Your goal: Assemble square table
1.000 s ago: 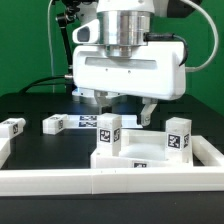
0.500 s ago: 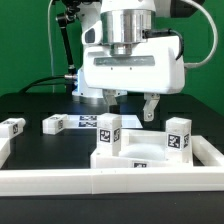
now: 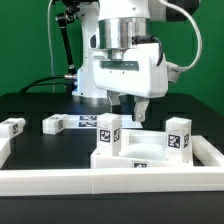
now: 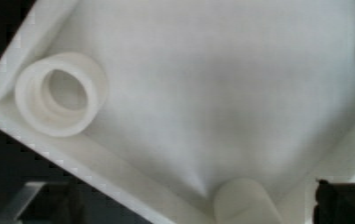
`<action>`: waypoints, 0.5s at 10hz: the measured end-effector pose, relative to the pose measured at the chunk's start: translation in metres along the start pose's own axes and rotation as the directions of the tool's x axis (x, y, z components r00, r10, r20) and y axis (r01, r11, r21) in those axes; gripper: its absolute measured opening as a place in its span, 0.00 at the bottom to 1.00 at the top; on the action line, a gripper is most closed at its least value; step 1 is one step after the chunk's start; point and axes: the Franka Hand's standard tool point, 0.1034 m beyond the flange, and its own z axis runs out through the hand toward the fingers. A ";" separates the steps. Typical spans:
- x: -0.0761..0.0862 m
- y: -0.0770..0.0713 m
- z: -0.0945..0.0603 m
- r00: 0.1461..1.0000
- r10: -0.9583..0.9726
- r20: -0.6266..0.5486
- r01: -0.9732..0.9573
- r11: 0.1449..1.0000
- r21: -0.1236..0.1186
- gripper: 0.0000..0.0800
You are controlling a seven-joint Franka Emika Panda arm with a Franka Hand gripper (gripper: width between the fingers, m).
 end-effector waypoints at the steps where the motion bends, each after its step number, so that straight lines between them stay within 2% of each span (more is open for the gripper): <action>1: -0.009 0.000 0.003 0.998 0.070 0.001 -0.070 0.998 -0.003 0.81; 2: -0.017 0.000 0.007 0.998 0.057 -0.010 -0.057 0.998 0.001 0.81; 5: -0.015 0.000 0.007 0.998 0.054 -0.011 -0.054 0.999 -0.001 0.81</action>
Offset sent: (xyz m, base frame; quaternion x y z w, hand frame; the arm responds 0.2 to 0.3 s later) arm 0.0000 0.0000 0.0000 0.0000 0.0000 0.0000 1.0000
